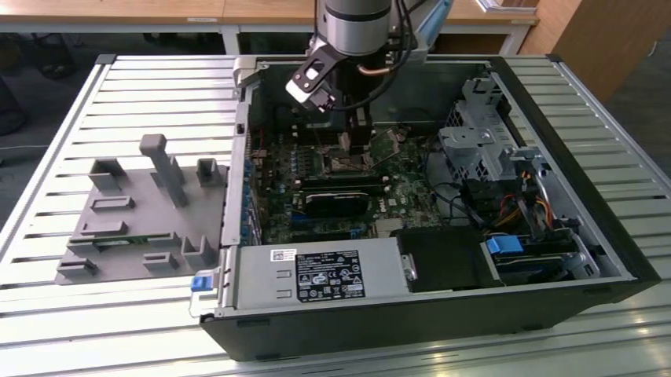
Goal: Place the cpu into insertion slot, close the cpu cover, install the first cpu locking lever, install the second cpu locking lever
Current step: 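Place the cpu into insertion slot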
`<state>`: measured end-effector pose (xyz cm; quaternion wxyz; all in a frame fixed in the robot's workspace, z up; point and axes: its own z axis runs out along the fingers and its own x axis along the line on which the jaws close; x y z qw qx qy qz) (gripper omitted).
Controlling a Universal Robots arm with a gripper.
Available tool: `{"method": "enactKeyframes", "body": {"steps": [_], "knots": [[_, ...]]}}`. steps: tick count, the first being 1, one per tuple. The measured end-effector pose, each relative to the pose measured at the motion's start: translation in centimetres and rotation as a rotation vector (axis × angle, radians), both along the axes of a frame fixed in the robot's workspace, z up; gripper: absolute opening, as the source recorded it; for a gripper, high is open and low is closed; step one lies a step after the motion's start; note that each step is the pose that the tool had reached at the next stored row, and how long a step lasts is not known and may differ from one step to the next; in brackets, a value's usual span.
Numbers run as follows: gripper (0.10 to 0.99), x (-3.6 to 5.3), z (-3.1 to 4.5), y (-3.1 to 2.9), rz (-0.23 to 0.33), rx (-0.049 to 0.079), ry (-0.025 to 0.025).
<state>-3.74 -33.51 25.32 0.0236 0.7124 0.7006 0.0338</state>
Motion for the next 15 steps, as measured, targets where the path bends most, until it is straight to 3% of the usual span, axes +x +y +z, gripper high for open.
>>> {"method": "enactKeyframes", "body": {"steps": [7,15], "knots": [[0.525,-0.02,-0.39,0.10,0.000,0.000,0.0001],[0.525,-0.42,-1.33,0.47,0.000,0.000,0.0001]]}}
